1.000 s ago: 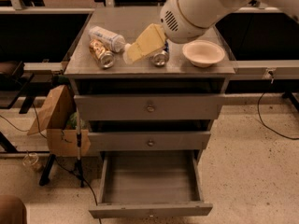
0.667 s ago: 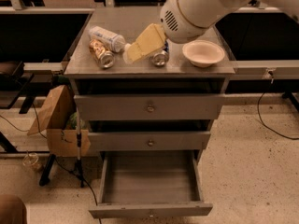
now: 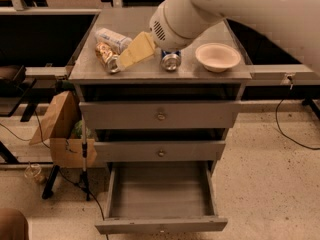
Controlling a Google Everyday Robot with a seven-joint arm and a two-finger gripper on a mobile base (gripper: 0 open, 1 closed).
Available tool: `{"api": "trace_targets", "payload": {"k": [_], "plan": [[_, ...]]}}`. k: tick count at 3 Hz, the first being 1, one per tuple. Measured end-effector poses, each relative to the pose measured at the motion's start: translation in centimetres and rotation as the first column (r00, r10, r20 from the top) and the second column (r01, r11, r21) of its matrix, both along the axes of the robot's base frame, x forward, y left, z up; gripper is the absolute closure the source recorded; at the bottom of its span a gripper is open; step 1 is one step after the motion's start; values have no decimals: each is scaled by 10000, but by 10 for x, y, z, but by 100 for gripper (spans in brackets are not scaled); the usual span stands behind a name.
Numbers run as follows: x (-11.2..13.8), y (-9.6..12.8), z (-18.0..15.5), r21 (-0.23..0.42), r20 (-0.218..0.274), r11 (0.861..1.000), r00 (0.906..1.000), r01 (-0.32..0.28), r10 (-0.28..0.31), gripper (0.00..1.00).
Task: Place orange can into bottom drawer
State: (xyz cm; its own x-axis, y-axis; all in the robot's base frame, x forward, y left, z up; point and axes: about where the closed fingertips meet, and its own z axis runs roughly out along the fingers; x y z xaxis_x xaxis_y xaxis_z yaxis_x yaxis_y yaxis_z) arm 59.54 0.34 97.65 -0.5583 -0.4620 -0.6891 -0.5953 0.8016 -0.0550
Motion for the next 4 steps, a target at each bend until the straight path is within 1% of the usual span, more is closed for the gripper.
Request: {"api": "trace_targets", "payload": {"k": [1, 2, 3, 4], "plan": [[18, 33, -17, 292, 197, 9995, 9997, -148, 142, 0], [29, 65, -27, 755, 543, 9969, 9984, -219, 178, 0], [39, 105, -30, 1392, 1016, 9897, 9947, -324, 182, 0], [40, 105, -29, 1421, 1023, 9894, 9946, -313, 168, 0]]}}
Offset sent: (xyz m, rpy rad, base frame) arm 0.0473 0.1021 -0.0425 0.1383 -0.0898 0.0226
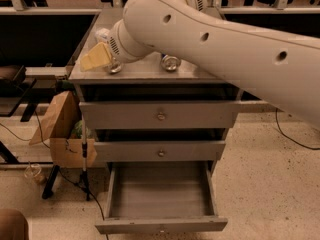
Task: Place orange can into bottom drawer
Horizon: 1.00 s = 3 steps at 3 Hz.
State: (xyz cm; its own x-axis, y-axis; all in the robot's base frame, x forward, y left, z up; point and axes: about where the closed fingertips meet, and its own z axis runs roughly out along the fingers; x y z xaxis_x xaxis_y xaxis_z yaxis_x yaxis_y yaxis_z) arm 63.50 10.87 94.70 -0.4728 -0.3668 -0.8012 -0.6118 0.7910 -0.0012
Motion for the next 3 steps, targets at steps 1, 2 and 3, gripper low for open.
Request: {"api": "trace_targets", "payload": {"k": [1, 2, 3], "plan": [[-1, 0, 0, 155, 10, 9999, 10000, -30, 29, 0], [3, 26, -8, 379, 80, 9983, 9990, -434, 431, 0], [11, 58, -14, 441, 157, 9942, 9951, -983, 977, 0]]}}
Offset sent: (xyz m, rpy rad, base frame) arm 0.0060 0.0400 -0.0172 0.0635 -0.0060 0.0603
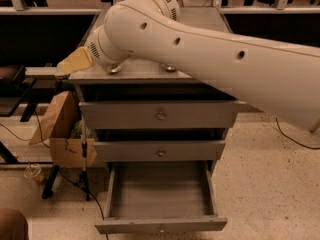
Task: Place orange can into bottom drawer
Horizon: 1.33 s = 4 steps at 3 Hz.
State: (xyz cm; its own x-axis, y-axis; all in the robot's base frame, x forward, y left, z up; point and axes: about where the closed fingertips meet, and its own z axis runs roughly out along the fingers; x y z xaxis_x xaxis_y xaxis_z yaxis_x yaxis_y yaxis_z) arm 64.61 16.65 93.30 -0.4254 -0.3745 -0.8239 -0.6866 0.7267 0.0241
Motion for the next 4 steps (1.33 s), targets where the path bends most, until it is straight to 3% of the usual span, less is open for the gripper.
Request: {"api": "trace_targets", "payload": {"k": [1, 2, 4], "plan": [[15, 23, -11, -192, -32, 9994, 9996, -291, 291, 0], [35, 33, -18, -592, -81, 9974, 9992, -404, 400, 0], [77, 10, -30, -1465, -132, 9880, 9985, 499, -524, 0]]}}
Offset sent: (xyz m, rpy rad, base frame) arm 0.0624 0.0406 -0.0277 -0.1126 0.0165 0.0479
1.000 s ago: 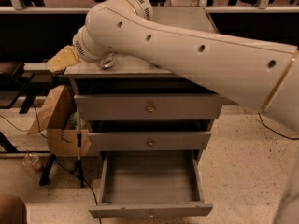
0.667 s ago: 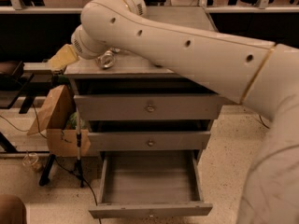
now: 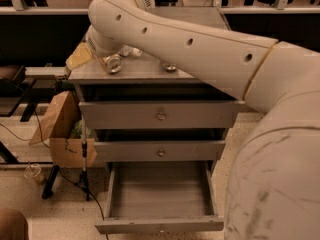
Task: Place orange can into bottom drawer
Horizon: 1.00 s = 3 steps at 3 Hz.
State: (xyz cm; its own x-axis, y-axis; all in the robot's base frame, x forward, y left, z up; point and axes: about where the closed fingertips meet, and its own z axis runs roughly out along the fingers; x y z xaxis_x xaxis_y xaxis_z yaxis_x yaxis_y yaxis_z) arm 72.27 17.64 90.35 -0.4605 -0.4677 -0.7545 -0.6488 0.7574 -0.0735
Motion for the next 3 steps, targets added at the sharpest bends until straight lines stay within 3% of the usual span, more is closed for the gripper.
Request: {"api": "trace_targets", "payload": {"k": [3], "plan": [[27, -36, -33, -685, -605, 9970, 9973, 366, -408, 0]]}}
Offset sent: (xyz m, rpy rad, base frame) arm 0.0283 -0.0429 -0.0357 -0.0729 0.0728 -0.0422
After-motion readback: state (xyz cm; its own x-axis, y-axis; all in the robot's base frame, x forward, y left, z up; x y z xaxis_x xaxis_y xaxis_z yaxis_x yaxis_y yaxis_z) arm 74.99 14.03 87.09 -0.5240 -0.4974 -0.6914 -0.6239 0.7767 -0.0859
